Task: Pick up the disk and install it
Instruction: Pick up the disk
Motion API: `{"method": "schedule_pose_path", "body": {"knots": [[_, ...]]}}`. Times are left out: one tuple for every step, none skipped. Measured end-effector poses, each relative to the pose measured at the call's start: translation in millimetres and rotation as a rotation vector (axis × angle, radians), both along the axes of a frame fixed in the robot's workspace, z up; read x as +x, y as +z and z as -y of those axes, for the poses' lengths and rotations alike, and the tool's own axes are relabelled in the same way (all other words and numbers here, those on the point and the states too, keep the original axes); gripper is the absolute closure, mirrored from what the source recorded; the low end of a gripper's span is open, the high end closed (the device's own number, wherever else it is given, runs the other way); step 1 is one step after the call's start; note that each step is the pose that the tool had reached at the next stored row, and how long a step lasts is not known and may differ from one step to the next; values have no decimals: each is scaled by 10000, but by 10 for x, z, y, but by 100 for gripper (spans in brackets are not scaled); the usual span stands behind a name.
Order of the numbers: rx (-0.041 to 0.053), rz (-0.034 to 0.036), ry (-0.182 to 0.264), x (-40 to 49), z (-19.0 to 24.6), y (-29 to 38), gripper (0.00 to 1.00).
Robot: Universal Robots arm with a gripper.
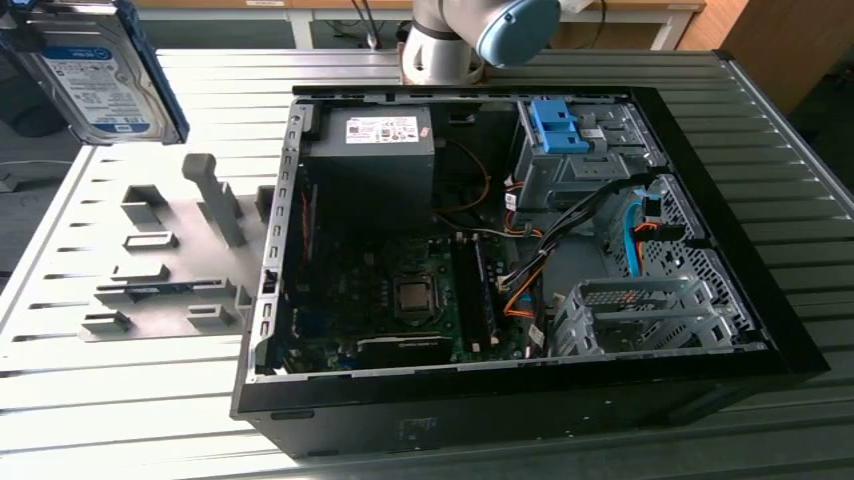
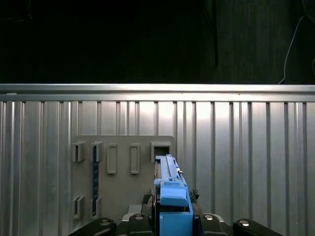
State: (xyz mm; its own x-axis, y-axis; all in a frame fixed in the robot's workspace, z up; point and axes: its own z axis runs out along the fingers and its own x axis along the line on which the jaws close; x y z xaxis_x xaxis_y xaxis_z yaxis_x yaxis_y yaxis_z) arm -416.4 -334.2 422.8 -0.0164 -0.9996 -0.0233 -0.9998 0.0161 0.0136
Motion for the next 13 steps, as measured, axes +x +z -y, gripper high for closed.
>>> {"method": "schedule_pose_path", "body": {"knots": [[0,0,0,0,0,10,63],[0,0,0,0,0,19,63],[0,1,0,0,0,29,63],[0,1,0,0,0,38,63],[0,0,0,0,0,49,63],[0,1,0,0,0,59,63],[0,1,0,0,0,70,63],[0,1,0,0,0,81,63],[1,2,0,0,0,92,63],[0,1,0,0,0,103,63],[0,1,0,0,0,111,63],[0,1,0,0,0,121,63],[0,0,0,0,0,131,63]]}}
